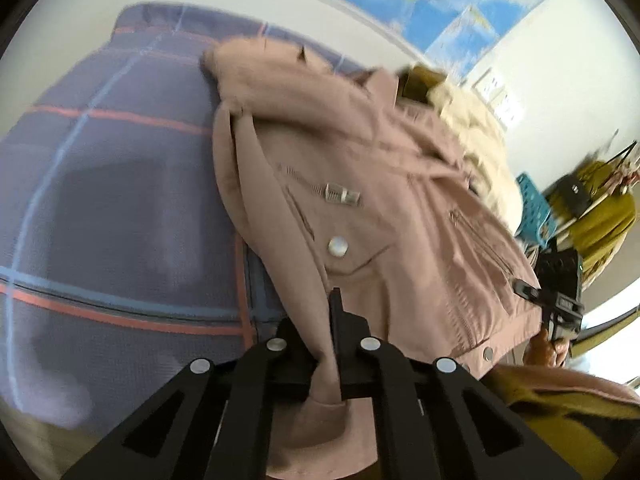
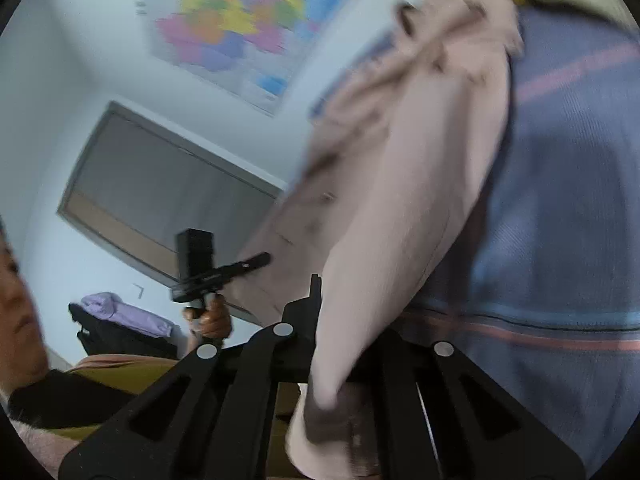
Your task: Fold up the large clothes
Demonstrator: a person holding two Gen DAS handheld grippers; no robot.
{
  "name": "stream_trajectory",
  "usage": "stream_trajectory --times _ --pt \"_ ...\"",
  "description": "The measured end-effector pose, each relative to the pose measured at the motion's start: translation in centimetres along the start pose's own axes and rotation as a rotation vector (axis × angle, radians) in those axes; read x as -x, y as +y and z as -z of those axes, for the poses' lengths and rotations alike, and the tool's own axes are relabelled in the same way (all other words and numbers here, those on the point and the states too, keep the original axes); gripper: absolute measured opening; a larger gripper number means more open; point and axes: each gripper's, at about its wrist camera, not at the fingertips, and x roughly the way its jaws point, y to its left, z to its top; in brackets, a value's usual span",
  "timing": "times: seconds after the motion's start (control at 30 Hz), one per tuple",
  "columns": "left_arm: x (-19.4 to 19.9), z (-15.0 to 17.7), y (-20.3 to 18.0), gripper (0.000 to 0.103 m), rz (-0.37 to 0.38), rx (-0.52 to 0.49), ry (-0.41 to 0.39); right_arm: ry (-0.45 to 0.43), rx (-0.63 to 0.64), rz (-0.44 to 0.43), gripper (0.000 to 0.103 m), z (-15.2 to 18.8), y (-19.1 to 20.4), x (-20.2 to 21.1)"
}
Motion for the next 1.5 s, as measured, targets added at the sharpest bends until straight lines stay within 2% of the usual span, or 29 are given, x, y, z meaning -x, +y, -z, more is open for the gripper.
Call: stream_trajectory --times 0.1,0.2,0.3,0.4,0.47,0.5,0.53,0.57,0.6,0.67,0.7,0.77,0.8,0.87,0.9,0.93,1.07,1.2,1.3,1.4,1.5 --pt "3.0 -0.5 -0.6 0.004 0.042 0.002 -0.065 -0.066 0.074 -0.047 0.003 -0.3 3.3 2.5" --pt "4.6 -0.6 -1.3 0.004 0.037 -0.03 -0.098 -0.083 0.109 -0.057 0.002 0.0 4.5 3.6" --pt "3.8 -0.2 -0.5 0.005 0.033 -0.024 -0.061 -0.041 0.06 -0.002 0.004 0.8 3.0 3.5" --pt "1.4 0.9 0.8 0.006 0.03 -0.001 0.03 0.018 -0.018 0.037 0.005 2.2 0.6 2.4" --pt "-0.1 1.7 1.3 0.007 0.012 0.004 0.08 0.054 -0.019 0.052 0.01 3.1 0.1 1.7" --pt "-0.6 2.0 1.5 0.011 0.006 0.003 0.096 0.065 -0.029 0.059 0.011 3.4 -0.2 1.5" --pt "-1.1 2.3 1.8 0.016 0.009 0.006 0.114 0.073 -0.046 0.056 0.018 3.7 -0.6 1.3" --pt "-1.3 2.4 2.0 0.018 0.025 0.012 0.123 0.087 -0.058 0.054 0.034 3.9 -1.0 1.3" --pt "-1.2 2.5 2.0 0.026 0.039 0.009 0.123 0.097 -0.063 0.063 0.041 4.1 -1.1 1.2" --pt "-1.0 2.6 1.6 0.036 0.05 -0.008 0.138 0.117 -0.077 0.072 0.043 4.6 -1.6 1.0" --pt "-0.9 2.6 1.1 0.047 0.051 -0.026 0.151 0.127 -0.078 0.07 0.043 4.8 -1.7 0.9" --pt "-0.9 3.0 0.2 0.049 0.035 -0.063 0.159 0.139 -0.071 0.058 0.043 5.0 -1.6 0.9" --pt "-1.1 3.0 -0.1 0.047 0.018 -0.076 0.161 0.142 -0.068 0.051 0.04 5.1 -1.5 0.7" --pt "-1.2 3.0 -0.2 0.028 -0.003 -0.074 0.15 0.146 -0.048 0.032 0.013 5.1 -1.0 0.5" --pt "-1.3 2.8 -0.1 0.011 -0.014 -0.062 0.146 0.142 -0.044 0.034 0.009 4.8 -0.8 0.1" --pt "-1.2 2.7 0.3 0.005 -0.02 -0.035 0.138 0.132 -0.043 0.027 0.008 4.6 -0.5 0.1" --pt "0.1 1.5 0.9 0.002 -0.016 0.044 0.062 0.086 0.005 -0.017 0.004 3.1 1.2 0.6" --pt "2.1 -0.2 1.2 0.002 0.051 0.095 -0.012 0.022 0.056 -0.048 0.003 0.8 3.2 1.4" --pt "3.7 -2.0 1.1 0.002 0.085 0.099 -0.066 -0.04 0.06 -0.062 0.003 -2.0 4.0 2.2" --pt "5.0 -4.5 0.6 0.002 0.05 0.065 -0.098 -0.073 0.062 -0.065 0.003 -4.3 4.5 2.2" --pt "5.4 -7.0 -0.1 0.002 0.048 0.045 -0.12 -0.096 0.061 -0.062 0.003 -6.9 4.9 1.8"
